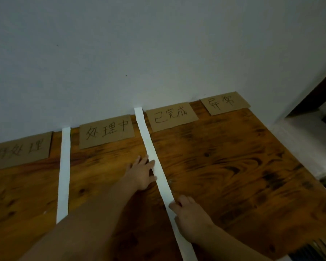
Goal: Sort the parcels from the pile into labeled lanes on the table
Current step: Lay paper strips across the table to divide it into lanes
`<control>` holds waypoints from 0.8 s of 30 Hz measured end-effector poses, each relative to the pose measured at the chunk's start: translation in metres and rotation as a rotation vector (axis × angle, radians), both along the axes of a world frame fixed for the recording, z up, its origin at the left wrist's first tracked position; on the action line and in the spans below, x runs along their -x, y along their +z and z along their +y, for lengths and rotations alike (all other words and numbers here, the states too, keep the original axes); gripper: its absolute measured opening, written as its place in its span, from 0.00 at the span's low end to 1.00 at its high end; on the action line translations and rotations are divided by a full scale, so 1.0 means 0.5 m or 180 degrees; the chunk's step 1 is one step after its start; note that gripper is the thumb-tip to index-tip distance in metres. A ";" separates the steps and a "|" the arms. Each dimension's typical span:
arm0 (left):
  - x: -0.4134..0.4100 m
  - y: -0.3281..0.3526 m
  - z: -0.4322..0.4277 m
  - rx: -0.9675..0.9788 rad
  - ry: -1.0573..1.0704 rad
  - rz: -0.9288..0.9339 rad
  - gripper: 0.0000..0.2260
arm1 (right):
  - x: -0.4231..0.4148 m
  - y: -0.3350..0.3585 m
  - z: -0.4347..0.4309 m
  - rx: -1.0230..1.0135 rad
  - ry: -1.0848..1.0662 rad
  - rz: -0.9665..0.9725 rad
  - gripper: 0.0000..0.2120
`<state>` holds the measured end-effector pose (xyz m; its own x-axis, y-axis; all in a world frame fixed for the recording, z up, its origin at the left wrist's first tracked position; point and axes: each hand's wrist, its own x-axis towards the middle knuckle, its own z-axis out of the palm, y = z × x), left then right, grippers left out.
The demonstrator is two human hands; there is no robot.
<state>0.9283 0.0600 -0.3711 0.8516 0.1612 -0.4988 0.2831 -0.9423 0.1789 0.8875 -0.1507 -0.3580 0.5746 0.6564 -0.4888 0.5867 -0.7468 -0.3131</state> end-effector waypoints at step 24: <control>0.494 0.230 0.299 -0.0180 0.1985 -0.0572 0.34 | 0.126 0.226 0.307 -0.0408 0.0954 -0.0455 0.24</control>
<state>0.6813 0.2096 -0.2563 0.6591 0.6740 -0.3337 0.7503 -0.6201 0.2293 0.8246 0.0027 -0.2451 0.4039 0.8570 -0.3200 0.8184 -0.4948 -0.2921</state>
